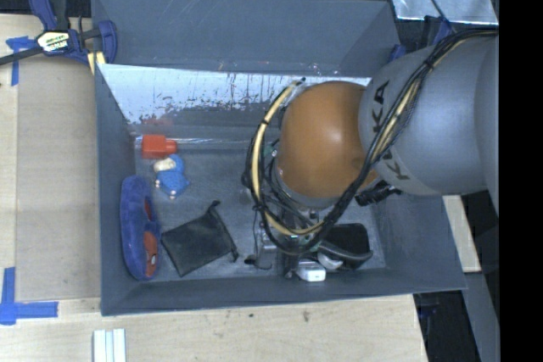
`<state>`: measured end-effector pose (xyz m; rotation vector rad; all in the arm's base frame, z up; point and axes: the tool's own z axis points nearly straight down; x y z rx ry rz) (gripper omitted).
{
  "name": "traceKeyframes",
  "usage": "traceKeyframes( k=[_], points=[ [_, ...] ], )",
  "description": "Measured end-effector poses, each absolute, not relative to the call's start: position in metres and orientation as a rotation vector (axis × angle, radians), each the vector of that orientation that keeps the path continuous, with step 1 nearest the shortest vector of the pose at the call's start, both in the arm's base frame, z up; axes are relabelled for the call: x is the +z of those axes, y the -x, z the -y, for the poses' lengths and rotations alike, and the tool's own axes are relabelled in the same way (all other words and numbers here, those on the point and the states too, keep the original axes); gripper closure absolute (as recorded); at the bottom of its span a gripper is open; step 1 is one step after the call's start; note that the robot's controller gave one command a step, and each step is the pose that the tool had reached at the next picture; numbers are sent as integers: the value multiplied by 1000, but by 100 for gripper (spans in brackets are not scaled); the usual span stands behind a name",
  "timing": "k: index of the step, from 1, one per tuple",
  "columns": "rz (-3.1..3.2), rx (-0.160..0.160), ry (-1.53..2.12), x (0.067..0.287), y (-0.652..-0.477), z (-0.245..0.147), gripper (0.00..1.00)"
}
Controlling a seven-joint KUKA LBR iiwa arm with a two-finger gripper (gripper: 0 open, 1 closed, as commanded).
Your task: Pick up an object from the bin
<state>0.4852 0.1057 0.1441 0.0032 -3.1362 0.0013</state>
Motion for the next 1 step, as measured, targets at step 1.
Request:
traceKeyframes(
  k=[1],
  points=[
    [3137, -5, -124, 66, -499, -188, 0]
  ],
)
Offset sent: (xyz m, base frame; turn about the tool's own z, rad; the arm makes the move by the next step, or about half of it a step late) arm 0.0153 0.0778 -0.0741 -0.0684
